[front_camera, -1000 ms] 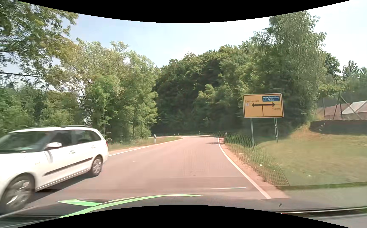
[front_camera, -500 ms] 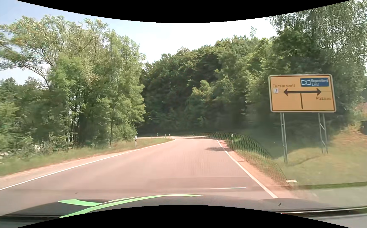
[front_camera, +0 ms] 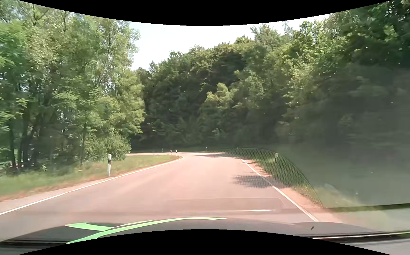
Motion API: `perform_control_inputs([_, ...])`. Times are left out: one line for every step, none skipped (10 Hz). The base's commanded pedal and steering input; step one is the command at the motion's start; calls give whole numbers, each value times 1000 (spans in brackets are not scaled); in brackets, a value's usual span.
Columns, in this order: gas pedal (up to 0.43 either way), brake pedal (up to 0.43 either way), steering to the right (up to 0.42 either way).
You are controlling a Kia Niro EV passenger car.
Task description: Follow the waypoints while adhering to traffic rules and regulations
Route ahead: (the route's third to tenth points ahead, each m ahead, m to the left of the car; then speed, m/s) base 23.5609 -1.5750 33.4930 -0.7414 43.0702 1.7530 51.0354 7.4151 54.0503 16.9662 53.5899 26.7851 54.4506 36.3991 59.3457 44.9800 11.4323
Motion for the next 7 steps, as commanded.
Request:
perform_control_inputs([67,0,38])
perform_control_inputs([67,0,38])
perform_control_inputs([67,0,36])
perform_control_inputs([67,0,34])
perform_control_inputs([67,0,33])
perform_control_inputs([67,0,30])
perform_control_inputs([47,0,29])
